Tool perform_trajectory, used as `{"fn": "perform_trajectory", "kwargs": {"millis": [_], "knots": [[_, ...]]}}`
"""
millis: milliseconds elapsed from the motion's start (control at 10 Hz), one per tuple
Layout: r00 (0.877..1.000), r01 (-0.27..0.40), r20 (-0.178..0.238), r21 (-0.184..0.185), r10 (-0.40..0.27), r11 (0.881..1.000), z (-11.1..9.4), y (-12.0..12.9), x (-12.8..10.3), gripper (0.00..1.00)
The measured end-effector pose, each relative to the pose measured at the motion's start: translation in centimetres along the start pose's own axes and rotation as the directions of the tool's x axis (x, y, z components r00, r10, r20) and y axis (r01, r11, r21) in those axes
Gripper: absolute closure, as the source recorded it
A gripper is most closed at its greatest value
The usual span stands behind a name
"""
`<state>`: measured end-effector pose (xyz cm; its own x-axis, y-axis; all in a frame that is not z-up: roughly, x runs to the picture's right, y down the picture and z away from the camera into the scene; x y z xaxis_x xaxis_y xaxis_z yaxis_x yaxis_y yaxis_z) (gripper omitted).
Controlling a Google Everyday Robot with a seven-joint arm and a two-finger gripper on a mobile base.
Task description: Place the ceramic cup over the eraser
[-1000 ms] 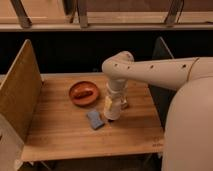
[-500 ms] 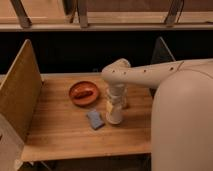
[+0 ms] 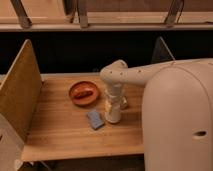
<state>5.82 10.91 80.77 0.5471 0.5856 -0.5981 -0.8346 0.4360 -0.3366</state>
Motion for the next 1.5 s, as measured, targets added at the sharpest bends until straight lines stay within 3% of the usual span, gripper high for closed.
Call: {"fn": "perform_trajectory", "kwargs": {"millis": [300, 600, 1300, 1500], "knots": [[1.0, 0.004, 0.003, 0.003, -0.004, 1.0, 0.08, 0.07, -0.4, 1.0], [1.0, 0.004, 0.004, 0.003, -0.004, 1.0, 0.11, 0.04, -0.44, 0.92], [1.0, 0.004, 0.004, 0.003, -0.004, 1.0, 0.14, 0.01, -0.43, 0.23], [1.0, 0.004, 0.004, 0.003, -0.004, 1.0, 0.18, 0.0, -0.41, 0.2]]}}
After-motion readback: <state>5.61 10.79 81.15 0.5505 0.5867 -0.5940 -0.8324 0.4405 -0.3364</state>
